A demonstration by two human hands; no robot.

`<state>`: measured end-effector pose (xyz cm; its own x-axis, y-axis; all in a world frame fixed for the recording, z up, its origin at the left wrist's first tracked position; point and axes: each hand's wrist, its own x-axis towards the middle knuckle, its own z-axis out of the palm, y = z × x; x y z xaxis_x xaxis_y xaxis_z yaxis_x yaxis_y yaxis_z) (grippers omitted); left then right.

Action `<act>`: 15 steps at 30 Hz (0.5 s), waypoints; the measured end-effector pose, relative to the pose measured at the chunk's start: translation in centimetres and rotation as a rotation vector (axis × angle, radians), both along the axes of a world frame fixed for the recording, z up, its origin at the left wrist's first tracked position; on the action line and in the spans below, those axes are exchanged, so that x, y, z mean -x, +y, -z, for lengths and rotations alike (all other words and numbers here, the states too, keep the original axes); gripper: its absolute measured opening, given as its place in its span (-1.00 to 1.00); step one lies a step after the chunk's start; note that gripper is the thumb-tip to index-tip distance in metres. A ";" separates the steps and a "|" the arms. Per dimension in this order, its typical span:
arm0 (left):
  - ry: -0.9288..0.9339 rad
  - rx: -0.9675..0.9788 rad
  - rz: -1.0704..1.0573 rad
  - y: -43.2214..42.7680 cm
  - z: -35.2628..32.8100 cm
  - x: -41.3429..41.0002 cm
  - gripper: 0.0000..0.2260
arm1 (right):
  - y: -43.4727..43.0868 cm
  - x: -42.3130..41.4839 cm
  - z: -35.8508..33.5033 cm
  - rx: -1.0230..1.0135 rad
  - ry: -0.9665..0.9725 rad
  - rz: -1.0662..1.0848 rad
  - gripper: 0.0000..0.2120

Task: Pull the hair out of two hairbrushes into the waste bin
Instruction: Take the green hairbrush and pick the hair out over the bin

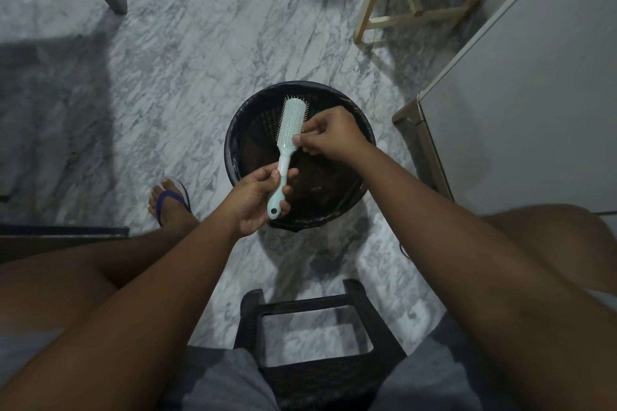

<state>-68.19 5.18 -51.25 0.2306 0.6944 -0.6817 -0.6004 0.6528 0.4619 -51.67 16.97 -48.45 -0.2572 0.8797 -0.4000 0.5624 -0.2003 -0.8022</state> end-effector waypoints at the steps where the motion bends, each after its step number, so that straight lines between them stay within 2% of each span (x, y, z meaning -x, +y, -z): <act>1: -0.002 0.004 -0.007 0.0 0.1 0.0 -0.70 | 0.1 -0.1 -0.2 0.004 0.022 0.013 -0.82; 2: 0.002 0.007 -0.011 -0.1 0.2 0.1 -0.70 | 0.3 -0.3 -0.5 -0.002 0.043 0.056 -0.90; 5: 0.044 0.001 -0.002 -0.2 0.4 0.0 -0.70 | 0.8 -0.4 -0.8 -0.077 0.028 0.225 -0.91; 6: 0.058 -0.001 0.008 -0.2 0.4 -0.1 -0.70 | 0.8 -0.2 -0.7 -0.138 -0.028 0.189 -0.84; 9: 0.092 -0.010 0.037 -0.2 0.2 -0.7 -0.72 | -0.2 0.6 -0.5 -0.236 -0.263 -0.058 -0.37; 10: 0.108 -0.016 0.044 -0.2 0.1 -0.9 -0.72 | -0.5 0.9 -0.4 -0.240 -0.283 -0.066 -0.31; 11: 0.127 -0.023 0.051 -0.2 0.1 -1.0 -0.73 | -0.6 1.2 -0.3 -0.246 -0.272 -0.029 -0.34; 15: 0.202 -0.059 0.067 -0.3 0.0 -1.1 -0.75 | 0.1 1.3 0.0 -0.247 -0.217 0.164 -0.67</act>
